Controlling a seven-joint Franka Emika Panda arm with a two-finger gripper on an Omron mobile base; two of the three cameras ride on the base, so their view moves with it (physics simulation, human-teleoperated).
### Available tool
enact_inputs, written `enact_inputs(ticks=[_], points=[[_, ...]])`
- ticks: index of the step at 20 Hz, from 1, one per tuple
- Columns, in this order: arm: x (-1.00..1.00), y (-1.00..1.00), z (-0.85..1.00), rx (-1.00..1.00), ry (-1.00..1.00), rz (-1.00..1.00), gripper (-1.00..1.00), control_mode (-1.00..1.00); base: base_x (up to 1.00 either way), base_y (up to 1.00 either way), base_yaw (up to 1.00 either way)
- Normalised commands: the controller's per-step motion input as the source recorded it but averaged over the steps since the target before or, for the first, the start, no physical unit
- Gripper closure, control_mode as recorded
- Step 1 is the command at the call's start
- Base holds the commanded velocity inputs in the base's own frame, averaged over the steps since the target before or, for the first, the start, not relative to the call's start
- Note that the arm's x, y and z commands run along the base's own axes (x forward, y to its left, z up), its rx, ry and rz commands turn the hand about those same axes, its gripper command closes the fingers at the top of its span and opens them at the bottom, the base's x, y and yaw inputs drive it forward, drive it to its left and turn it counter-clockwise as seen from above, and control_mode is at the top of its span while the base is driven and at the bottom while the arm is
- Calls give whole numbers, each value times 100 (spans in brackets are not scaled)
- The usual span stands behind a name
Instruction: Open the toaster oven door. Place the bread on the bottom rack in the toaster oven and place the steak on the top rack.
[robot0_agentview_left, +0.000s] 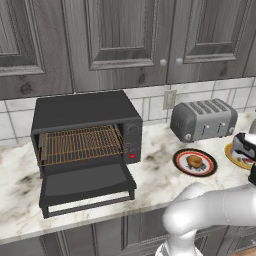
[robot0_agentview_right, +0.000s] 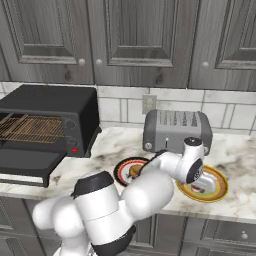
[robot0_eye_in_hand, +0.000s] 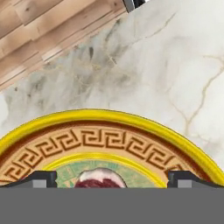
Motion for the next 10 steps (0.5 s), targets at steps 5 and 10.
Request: enact_inputs(ticks=[5, 10], points=[[19, -36, -17, 9, 2, 0, -100, -100, 0, 0, 0], [23, -12, -41, 5, 4, 0, -100, -100, 0, 0, 0]])
